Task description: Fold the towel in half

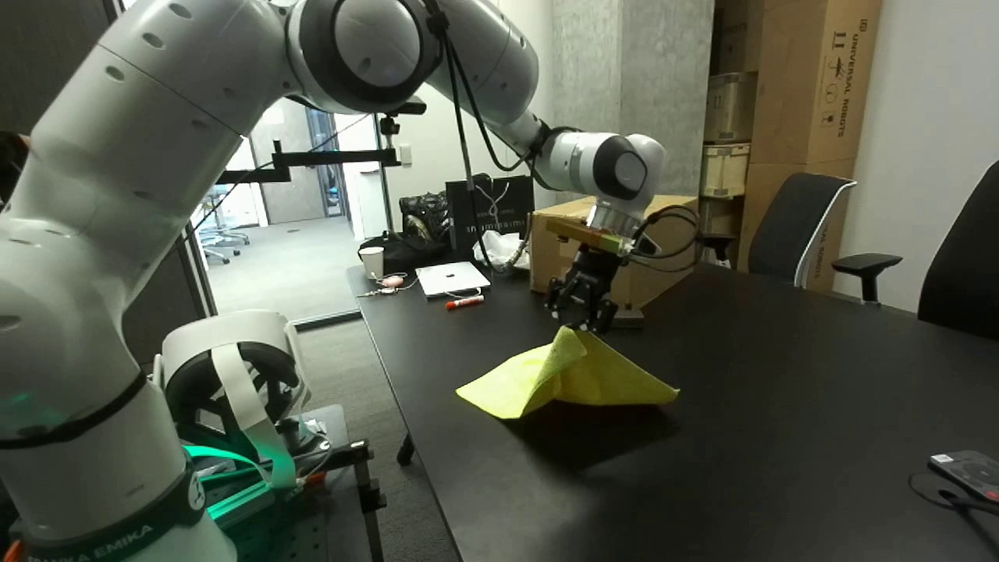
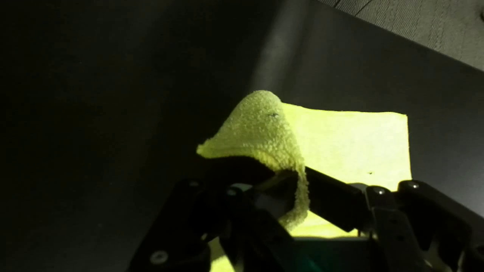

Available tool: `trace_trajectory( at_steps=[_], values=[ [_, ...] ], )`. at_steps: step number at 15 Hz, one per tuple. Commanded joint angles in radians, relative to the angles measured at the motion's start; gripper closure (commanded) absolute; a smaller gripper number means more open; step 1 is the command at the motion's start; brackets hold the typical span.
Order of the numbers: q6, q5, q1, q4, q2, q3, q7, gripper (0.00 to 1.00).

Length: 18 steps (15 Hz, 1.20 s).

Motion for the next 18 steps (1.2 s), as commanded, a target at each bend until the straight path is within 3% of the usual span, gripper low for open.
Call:
trace_trajectory(
  at_steps=[1,7,14,18],
  values=[
    [-0.064,-0.023,0.052,0.007,-0.024,0.041,-0.038,0.94],
    [-0.148,-0.06,0.135,0.044,-0.006,0.094,-0.095,0.94],
    [-0.271,-0.233,0.296,0.162,0.061,0.13,-0.158,0.94],
    [-0.28,-0.311,0.368,0.209,0.103,0.142,-0.192,0.94]
  ],
)
